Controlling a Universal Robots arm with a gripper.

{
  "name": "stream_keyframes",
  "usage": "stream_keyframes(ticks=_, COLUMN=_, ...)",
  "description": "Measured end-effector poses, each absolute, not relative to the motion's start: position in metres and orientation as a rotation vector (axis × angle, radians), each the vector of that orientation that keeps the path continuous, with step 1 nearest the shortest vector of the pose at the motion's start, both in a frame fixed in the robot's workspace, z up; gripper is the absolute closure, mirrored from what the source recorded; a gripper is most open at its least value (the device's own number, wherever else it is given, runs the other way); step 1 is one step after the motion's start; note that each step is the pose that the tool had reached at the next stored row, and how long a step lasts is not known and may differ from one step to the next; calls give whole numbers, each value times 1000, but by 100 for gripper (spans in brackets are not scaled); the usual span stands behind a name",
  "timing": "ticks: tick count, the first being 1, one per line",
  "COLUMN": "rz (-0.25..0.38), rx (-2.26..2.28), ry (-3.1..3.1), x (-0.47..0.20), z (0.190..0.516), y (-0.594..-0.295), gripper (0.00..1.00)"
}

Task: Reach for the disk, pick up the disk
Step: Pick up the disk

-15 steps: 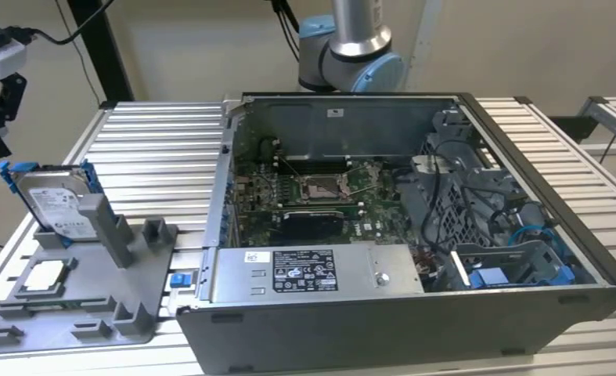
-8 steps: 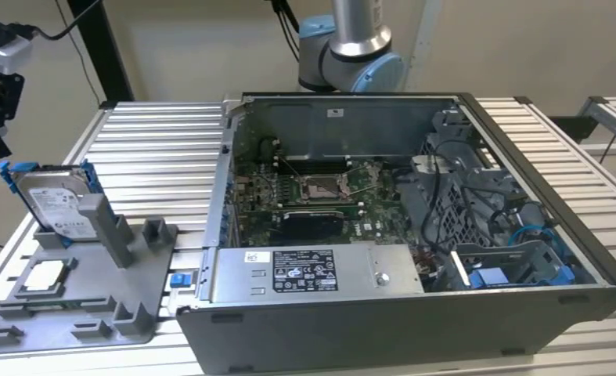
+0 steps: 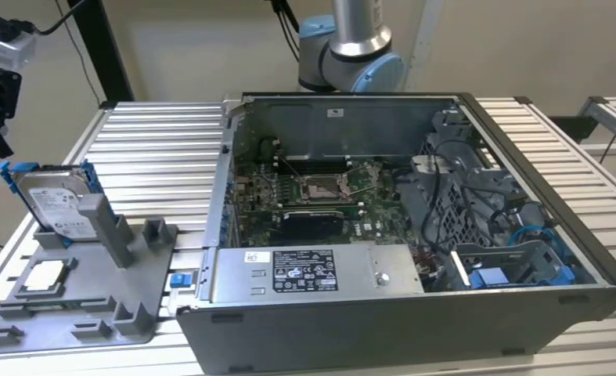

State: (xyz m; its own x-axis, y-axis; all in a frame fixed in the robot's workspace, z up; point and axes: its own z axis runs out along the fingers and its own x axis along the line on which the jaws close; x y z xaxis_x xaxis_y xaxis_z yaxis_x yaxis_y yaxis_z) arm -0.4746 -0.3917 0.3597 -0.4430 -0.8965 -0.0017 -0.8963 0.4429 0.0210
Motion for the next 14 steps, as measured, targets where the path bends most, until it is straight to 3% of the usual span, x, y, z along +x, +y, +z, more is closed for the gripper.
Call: stream_keyframes(ticks=14, rz=-11, rx=1856, ry=-2546, x=-470, z=357, y=-392, gripper=100)
